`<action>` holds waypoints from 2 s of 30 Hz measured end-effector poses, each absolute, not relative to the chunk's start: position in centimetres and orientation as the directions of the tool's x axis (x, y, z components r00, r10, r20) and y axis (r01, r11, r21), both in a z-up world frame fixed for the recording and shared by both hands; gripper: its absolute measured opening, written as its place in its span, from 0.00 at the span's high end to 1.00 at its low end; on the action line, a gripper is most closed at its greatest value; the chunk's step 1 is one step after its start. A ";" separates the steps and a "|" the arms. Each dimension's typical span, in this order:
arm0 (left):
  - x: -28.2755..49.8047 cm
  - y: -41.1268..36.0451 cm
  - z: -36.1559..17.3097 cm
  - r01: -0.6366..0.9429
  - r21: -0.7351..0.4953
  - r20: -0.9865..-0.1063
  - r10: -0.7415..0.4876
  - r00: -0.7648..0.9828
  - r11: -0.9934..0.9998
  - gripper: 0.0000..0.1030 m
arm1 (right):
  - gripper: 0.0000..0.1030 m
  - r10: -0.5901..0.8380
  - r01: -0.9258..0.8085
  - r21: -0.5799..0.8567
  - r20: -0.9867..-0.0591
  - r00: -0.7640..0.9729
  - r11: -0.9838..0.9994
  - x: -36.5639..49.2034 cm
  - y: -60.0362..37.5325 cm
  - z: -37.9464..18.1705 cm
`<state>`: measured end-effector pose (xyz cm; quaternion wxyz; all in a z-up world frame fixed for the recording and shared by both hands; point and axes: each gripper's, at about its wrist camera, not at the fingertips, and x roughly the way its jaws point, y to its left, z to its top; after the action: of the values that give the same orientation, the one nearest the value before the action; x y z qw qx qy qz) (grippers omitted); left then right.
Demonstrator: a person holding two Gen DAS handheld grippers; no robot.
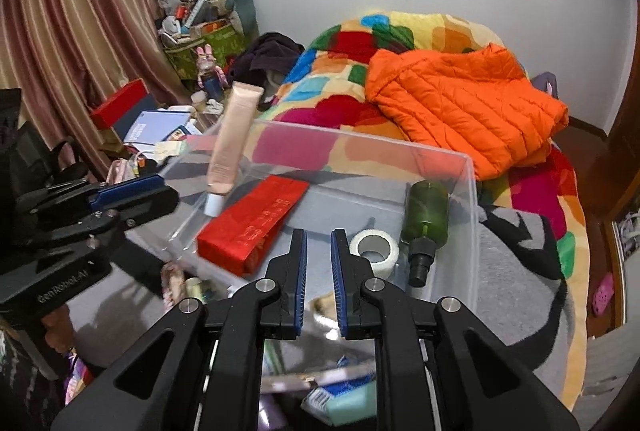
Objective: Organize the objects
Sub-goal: 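Lower the beige tube into the box with the left tool while the right tool carries the sponge over, then release the beige sponge into the box with the right tool, then grasp the braided rope with the left tool while the right tool grasps the mint-green bottle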
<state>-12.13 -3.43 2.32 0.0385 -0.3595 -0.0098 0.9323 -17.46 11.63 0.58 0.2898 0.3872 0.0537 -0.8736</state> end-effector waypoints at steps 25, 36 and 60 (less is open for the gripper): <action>-6.0 -2.0 -4.8 -0.048 -0.022 -0.776 0.047 -0.629 -0.999 0.33 | 0.56 -0.390 0.475 0.141 -0.787 -0.479 -0.868 -12.0 17.9 -5.1; -5.8 -0.9 -4.9 -0.063 -0.014 -0.752 0.053 -0.657 -0.998 0.49 | 0.53 -0.430 0.426 0.245 -0.798 -0.421 -0.871 -12.1 17.4 -6.5; -5.7 -1.5 -5.3 -0.077 -0.047 -0.761 0.086 -0.644 -0.996 0.70 | 0.66 -0.293 0.261 0.178 -0.808 -0.511 -0.949 -13.1 21.8 -6.8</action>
<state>-5.69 -1.54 -5.25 0.0448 -0.4198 -0.0054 0.9065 -13.13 21.84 -6.79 0.1593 0.4680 -0.0169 -0.8691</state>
